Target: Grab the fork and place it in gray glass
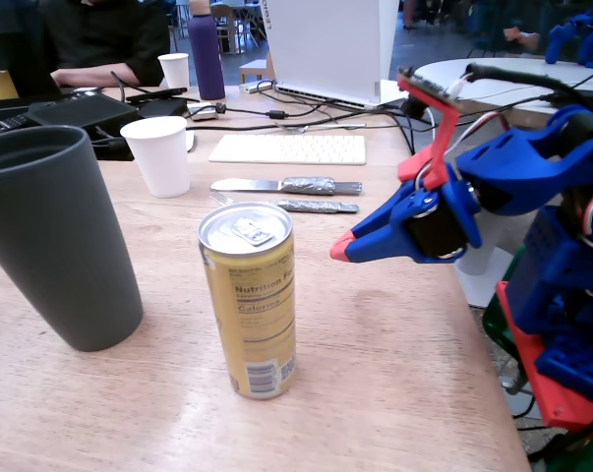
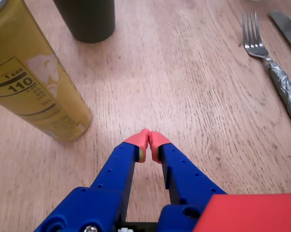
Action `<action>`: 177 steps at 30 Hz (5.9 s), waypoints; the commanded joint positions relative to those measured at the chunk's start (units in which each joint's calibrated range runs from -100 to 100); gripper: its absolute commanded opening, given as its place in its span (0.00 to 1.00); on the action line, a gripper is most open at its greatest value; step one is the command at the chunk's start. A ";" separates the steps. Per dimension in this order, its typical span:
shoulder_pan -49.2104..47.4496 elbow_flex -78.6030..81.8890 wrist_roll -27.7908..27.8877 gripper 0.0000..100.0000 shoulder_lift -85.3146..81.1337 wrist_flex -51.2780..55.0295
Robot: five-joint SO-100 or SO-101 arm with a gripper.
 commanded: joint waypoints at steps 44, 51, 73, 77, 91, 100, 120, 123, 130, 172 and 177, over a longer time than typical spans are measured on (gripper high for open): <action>-0.16 0.34 0.15 0.00 -0.55 -0.15; 0.18 -12.69 -0.29 0.00 10.95 0.09; 4.74 -68.75 -0.34 0.00 48.34 20.29; 4.74 -68.75 0.10 0.00 48.25 20.29; 2.88 -67.62 0.10 0.00 48.51 20.29; 3.56 -67.53 0.10 0.00 48.51 20.29; 5.08 -68.75 0.49 0.00 59.15 19.31; 12.87 -68.75 3.91 0.00 59.32 19.22; 37.74 -88.39 9.18 0.00 79.64 19.22; 31.48 -116.70 23.69 0.00 118.24 19.14; 33.85 -116.80 23.69 0.00 119.61 14.54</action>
